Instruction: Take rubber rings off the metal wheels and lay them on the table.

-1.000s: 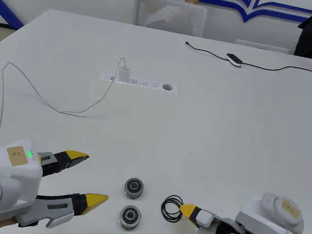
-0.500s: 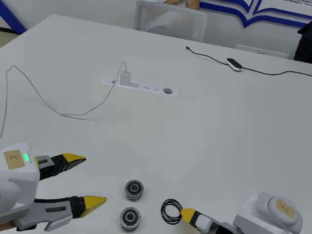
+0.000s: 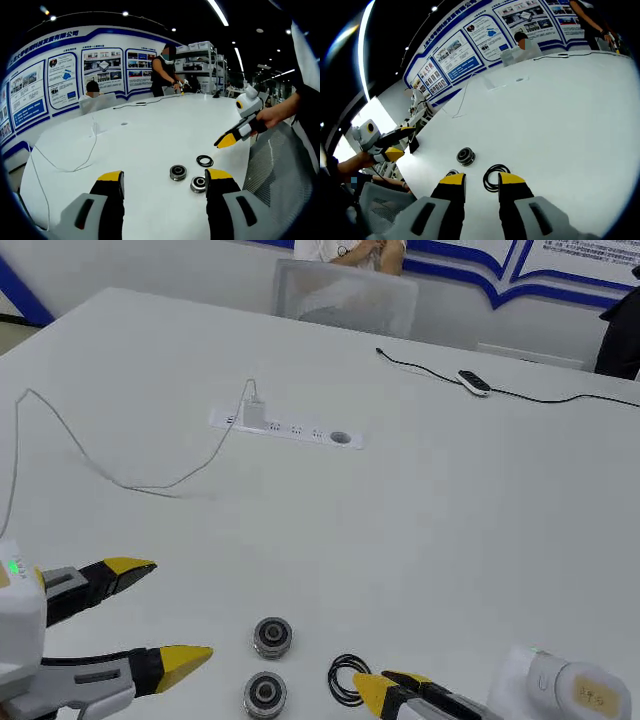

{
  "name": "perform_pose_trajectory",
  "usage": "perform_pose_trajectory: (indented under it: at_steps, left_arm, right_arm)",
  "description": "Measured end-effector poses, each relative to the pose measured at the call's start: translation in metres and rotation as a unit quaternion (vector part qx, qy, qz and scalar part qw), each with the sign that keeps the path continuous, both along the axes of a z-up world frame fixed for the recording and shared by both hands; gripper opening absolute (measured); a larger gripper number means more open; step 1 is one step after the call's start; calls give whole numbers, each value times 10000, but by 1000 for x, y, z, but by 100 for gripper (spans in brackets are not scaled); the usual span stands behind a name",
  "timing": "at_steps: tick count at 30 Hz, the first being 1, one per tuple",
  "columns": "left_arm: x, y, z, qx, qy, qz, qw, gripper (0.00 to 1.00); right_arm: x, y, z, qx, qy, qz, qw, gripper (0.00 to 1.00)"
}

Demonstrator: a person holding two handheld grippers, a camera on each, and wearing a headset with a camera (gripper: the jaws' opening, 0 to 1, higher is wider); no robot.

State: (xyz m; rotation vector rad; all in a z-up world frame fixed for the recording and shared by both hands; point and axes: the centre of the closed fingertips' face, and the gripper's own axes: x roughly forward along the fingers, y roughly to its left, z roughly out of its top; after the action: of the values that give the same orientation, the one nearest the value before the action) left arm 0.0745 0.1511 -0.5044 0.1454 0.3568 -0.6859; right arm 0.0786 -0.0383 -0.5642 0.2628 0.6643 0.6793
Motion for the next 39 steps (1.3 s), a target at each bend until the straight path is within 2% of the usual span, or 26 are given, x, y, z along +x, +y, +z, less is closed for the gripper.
perform_pose_trajectory:
  at_steps: [4, 8, 11, 15, 17, 18, 20, 22, 30, 33, 37, 39]
  left_arm:
    - [-9, 10, -3, -32, 82, 165, 9998, 73]
    - [-16, 19, -6, -95, 158, 377, 9991, 78]
    - [-19, 24, -9, -91, 216, 492, 9985, 85]
    - [-21, 30, -13, -88, 248, 613, 9978, 94]
    - [-20, 35, -13, -159, 217, 798, 9964, 97]
    - [-19, 38, -10, -281, 143, 922, 9952, 99]
    - [-20, 39, -8, -357, 80, 1012, 9942, 100]
    - [-20, 42, -9, -290, 63, 1099, 9935, 100]
    - [-26, 35, -18, -90, 20, 1051, 9944, 100]
    - [-26, 32, -18, -161, -112, 1144, 9932, 100]
    - [-27, 24, -20, -119, -110, 1162, 9931, 100]
    - [-27, 21, -21, -89, -84, 1161, 9932, 100]
  right_arm:
    - [0, -7, 10, -285, -443, 201, 9984, 29]
    - [-1, -13, 19, -479, -763, 395, 9951, 32]
    - [-3, -16, 21, -643, -890, 555, 9924, 35]
    - [-5, -20, 23, -711, -953, 676, 9906, 39]
    - [-6, -23, 24, -815, -1013, 707, 9890, 40]
    - [-5, -24, 25, -859, -1065, 702, 9881, 40]
    - [-5, -24, 26, -884, -1134, 662, 9874, 43]
    - [-3, -25, 26, -946, -1192, 620, 9864, 48]
    - [-4, -29, 19, -1273, -1353, 773, 9795, 56]
    - [-3, -35, 19, -1326, -1419, 709, 9784, 58]
    - [0, -39, 19, -1432, -1515, 744, 9752, 62]
    - [3, -41, 20, -1411, -1538, 723, 9753, 62]
